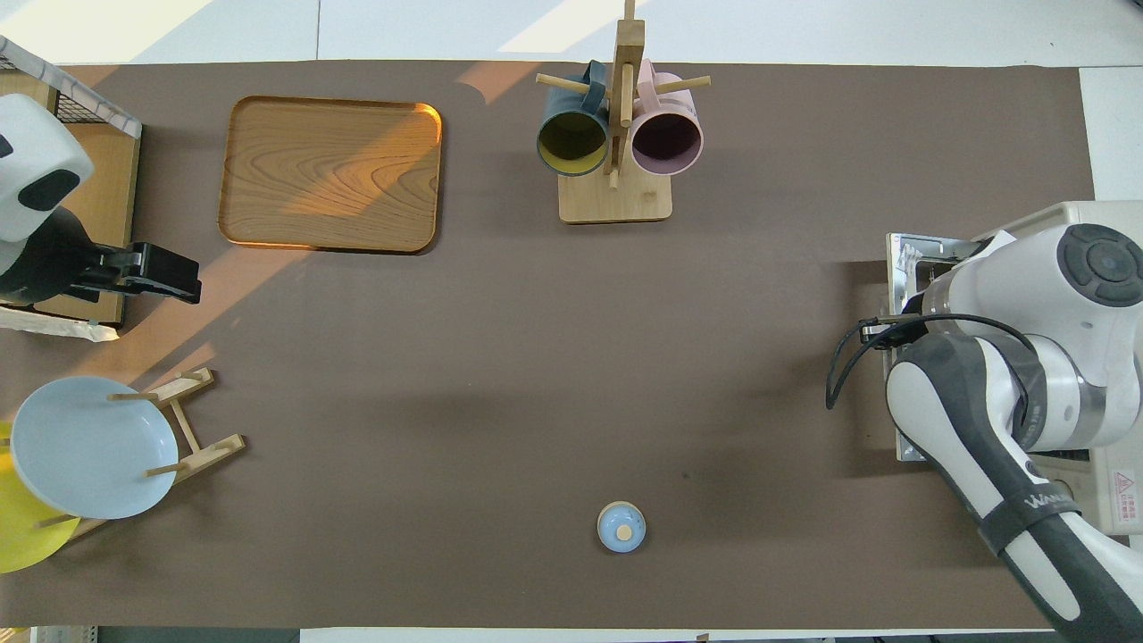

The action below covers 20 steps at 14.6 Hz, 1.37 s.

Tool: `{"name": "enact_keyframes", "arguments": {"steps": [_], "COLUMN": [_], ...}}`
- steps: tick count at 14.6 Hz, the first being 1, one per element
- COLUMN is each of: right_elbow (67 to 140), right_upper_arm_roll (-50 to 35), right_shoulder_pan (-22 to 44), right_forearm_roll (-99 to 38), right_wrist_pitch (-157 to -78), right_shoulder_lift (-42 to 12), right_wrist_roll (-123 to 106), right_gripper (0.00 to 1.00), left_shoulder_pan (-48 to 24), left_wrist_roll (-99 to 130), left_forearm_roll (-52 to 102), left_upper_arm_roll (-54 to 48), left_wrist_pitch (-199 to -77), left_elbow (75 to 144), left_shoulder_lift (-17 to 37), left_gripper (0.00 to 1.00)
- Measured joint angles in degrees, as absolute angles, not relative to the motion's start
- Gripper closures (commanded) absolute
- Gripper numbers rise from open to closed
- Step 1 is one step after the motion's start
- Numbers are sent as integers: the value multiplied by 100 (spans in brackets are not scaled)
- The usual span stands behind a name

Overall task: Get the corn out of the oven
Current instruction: 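Grasp the pale green plate inside the oven with the right gripper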

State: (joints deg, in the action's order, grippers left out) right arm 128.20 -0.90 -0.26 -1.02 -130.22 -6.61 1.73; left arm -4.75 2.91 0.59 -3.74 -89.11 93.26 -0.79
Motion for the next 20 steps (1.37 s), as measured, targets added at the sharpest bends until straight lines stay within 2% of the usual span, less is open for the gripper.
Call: {"name": "enact_keyframes", "arguments": {"steps": [6, 7, 8, 9, 10, 12, 15, 18, 20], "right_elbow": [12607, 12437, 12198, 11933, 11686, 11390, 11352, 11396, 11524], "right_upper_arm_roll": [-68, -67, -68, -67, -53, 38, 84, 85, 84], "right_shoulder_pan": [274, 423, 542, 602, 609, 523, 274, 66, -85], "right_forearm_roll": [-150, -150, -149, -141, -106, 208, 640, 876, 889], "right_wrist_pitch": [-13114, -12893, -12556, -12188, -11830, -11252, -10706, -10556, -10619], "right_shoulder_lift": [-867, -870, -869, -865, -855, -793, -664, -648, -641], "right_wrist_roll": [837, 1001, 1132, 1201, 1215, 1215, 1206, 1091, 832], "right_gripper": [100, 95, 69, 37, 32, 31, 31, 31, 39], "left_shoulder_pan": [-475, -475, -475, -475, -475, -475, -475, -475, -475], "left_wrist_roll": [291, 291, 291, 291, 291, 291, 291, 291, 292], "left_forearm_roll": [59, 59, 59, 59, 59, 59, 59, 59, 59], "left_upper_arm_roll": [-374, -374, -374, -374, -374, -374, -374, -374, -374], "left_wrist_pitch": [-8911, -8911, -8911, -8911, -8911, -8911, -8911, -8911, -8911], "left_elbow": [9326, 9326, 9326, 9326, 9326, 9326, 9326, 9326, 9326], "left_shoulder_lift": [-79, -79, -79, -79, -79, -79, -79, -79, -79], "left_gripper": [0, 0, 0, 0, 0, 0, 0, 0, 0]}}
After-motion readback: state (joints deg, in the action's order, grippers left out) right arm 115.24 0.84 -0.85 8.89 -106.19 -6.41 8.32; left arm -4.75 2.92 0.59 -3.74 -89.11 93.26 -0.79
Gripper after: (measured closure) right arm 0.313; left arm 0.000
